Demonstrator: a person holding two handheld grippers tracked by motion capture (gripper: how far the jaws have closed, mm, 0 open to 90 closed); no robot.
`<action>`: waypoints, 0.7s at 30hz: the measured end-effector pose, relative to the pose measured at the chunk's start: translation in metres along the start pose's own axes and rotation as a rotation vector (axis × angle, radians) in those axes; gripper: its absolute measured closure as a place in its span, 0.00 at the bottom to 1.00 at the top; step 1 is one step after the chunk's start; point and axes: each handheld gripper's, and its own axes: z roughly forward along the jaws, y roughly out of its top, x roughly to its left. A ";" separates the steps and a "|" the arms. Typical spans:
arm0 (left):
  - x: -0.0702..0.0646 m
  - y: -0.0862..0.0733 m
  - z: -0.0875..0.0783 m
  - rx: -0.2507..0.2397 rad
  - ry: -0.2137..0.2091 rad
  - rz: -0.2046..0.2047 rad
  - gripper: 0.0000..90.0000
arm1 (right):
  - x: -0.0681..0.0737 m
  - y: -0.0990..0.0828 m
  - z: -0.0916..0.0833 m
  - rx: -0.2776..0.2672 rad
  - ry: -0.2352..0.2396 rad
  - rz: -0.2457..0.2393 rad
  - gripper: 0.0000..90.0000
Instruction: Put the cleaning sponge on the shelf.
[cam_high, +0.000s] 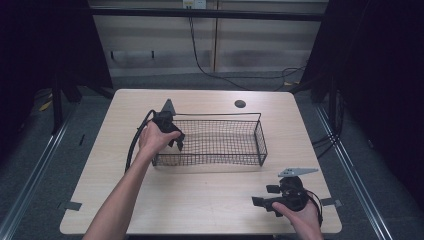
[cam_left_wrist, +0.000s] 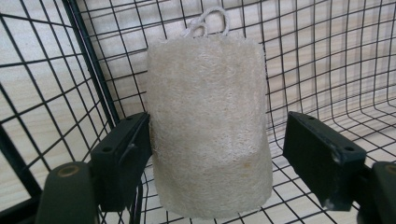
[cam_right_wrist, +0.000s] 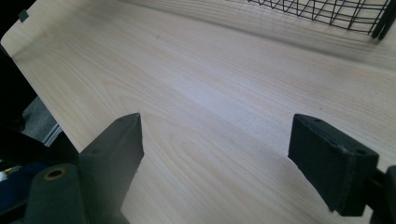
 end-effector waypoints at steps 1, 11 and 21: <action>0.000 0.000 -0.001 -0.007 0.001 0.001 0.25 | 0.000 0.000 0.000 0.000 -0.001 0.000 0.20; 0.006 -0.003 -0.012 -0.032 -0.036 0.009 0.25 | 0.000 0.000 0.000 0.002 -0.001 0.000 0.20; 0.010 -0.010 -0.025 -0.068 -0.090 0.044 0.21 | 0.000 0.000 0.000 0.001 -0.002 0.002 0.20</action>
